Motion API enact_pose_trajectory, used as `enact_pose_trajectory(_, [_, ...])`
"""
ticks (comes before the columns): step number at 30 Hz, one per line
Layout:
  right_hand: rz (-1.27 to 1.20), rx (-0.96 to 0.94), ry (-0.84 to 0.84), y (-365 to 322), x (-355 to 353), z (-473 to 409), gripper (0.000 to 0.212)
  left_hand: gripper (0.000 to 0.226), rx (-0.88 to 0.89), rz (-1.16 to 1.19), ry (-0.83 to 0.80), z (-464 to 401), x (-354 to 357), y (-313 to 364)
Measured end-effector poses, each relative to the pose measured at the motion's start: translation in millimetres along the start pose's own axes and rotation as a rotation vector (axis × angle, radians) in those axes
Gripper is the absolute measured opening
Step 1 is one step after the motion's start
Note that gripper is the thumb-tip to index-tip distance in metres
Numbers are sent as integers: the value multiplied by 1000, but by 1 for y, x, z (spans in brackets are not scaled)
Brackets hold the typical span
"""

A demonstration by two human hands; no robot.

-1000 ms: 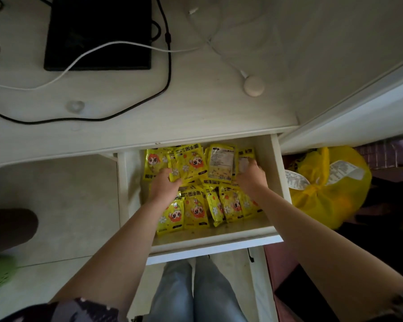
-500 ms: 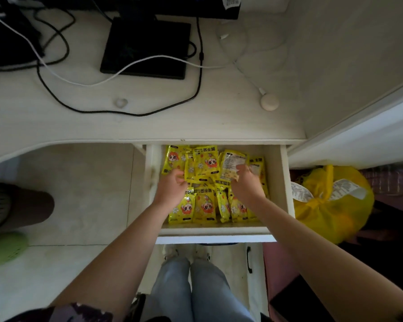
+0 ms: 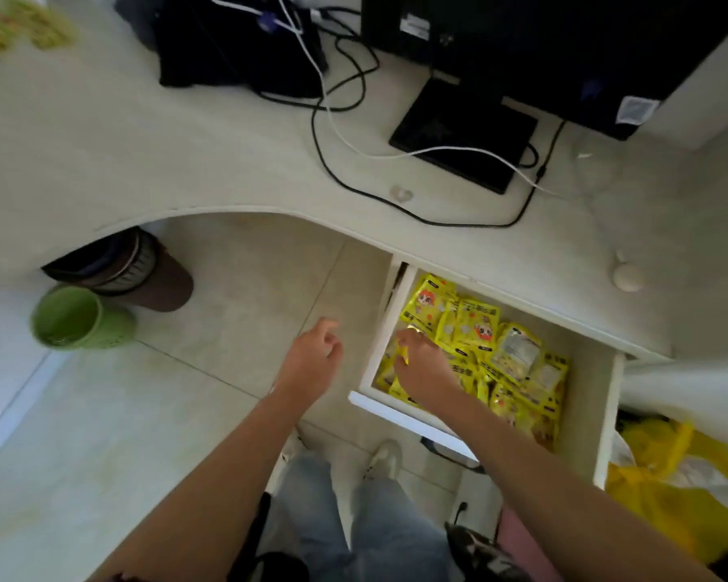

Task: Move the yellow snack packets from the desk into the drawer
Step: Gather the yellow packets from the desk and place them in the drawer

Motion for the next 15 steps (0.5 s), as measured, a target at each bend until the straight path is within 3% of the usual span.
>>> enact_pose_trajectory(6, [115, -159, -96, -106, 34, -19, 39, 29, -26, -138, 39, 13, -85, -59])
enact_pose_trajectory(15, [231, -256, -85, -246, 56, -71, 38, 26, -113, -190, 222, -5, -230, -128])
Point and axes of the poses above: each hand's wrist, its own z-axis away from the middle knuckle, its own x-axis out of the palm, y = z × x, the point moved 9 cm from there along -z, towards the middle knuckle, and after that the axes turned 14 degrees about z, right-handed, at the moved point
